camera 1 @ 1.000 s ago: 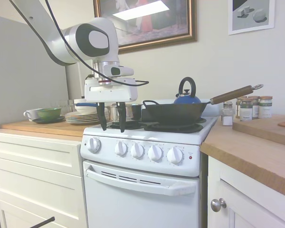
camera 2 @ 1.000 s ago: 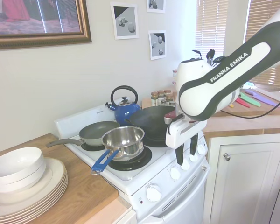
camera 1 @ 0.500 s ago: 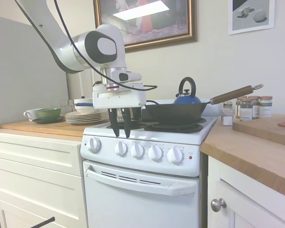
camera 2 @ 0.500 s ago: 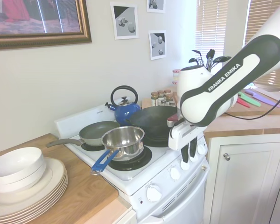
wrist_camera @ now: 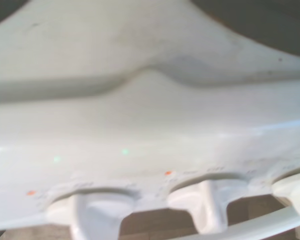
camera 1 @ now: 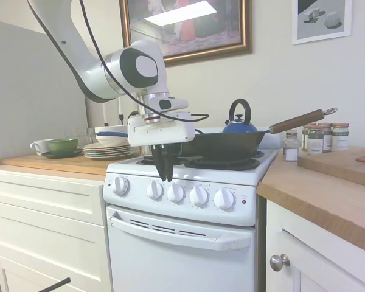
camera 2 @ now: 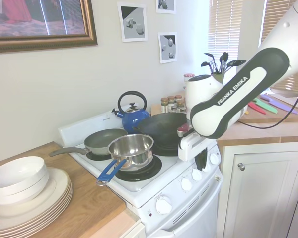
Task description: Turn on the stove on the top left
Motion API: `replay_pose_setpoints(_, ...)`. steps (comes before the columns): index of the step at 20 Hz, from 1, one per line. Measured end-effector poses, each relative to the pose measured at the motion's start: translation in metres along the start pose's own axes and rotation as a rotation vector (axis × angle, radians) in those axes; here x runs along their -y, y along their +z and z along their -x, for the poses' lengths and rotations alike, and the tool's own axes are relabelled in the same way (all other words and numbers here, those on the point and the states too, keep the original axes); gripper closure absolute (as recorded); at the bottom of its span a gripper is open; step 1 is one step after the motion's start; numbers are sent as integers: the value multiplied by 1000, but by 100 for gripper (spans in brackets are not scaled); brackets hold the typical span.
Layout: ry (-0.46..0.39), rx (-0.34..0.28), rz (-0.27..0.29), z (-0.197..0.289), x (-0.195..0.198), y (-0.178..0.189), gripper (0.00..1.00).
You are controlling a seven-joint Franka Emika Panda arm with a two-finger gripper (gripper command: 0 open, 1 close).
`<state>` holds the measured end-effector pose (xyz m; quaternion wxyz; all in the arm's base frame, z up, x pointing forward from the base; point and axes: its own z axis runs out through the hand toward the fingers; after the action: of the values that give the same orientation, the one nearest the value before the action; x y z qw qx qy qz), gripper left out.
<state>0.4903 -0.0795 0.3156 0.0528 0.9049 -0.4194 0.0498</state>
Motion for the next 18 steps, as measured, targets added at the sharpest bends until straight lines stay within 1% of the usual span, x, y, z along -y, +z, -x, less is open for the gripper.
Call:
replay_pose_setpoints(8,12,-8,12,-10,-1,13,100)
replay_pose_setpoints(18,9,-9,16,-12,7,17,100)
